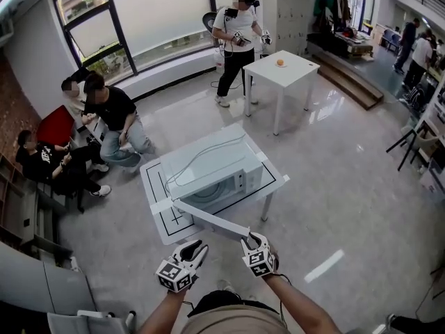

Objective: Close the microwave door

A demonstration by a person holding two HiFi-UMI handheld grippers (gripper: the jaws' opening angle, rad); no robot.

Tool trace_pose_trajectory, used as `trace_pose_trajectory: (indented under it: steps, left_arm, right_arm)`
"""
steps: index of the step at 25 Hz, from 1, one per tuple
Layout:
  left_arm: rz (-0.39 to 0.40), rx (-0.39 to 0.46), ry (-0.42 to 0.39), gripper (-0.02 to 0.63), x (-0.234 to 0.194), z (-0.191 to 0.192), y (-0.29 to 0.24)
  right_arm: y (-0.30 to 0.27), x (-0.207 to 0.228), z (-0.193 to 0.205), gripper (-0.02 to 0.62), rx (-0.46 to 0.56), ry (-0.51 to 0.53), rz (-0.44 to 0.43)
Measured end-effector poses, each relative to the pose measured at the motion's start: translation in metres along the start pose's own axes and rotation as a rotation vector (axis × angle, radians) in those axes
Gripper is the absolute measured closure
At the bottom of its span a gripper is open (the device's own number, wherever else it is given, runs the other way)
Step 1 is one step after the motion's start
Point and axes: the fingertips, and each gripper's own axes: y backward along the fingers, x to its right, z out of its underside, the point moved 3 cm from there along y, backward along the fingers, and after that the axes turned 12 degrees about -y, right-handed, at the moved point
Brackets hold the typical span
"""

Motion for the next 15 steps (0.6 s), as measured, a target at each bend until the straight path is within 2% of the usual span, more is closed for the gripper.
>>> trace_pose_trajectory:
  steps: [6,15]
  left_arm:
    - [0.025,0.006,-0.006,0.505,-0.033,-0.007,-0.024]
    - [0.050,0.019,-0.023,0.505,-0.061,-0.010,-0.045]
  right_arm:
    - [-0.019,0.022,-0.015,0.477,0.026,-0.045,0.032]
    - [-0.044,0.051,-0.035,0.477,0.052,-0.041,0.060]
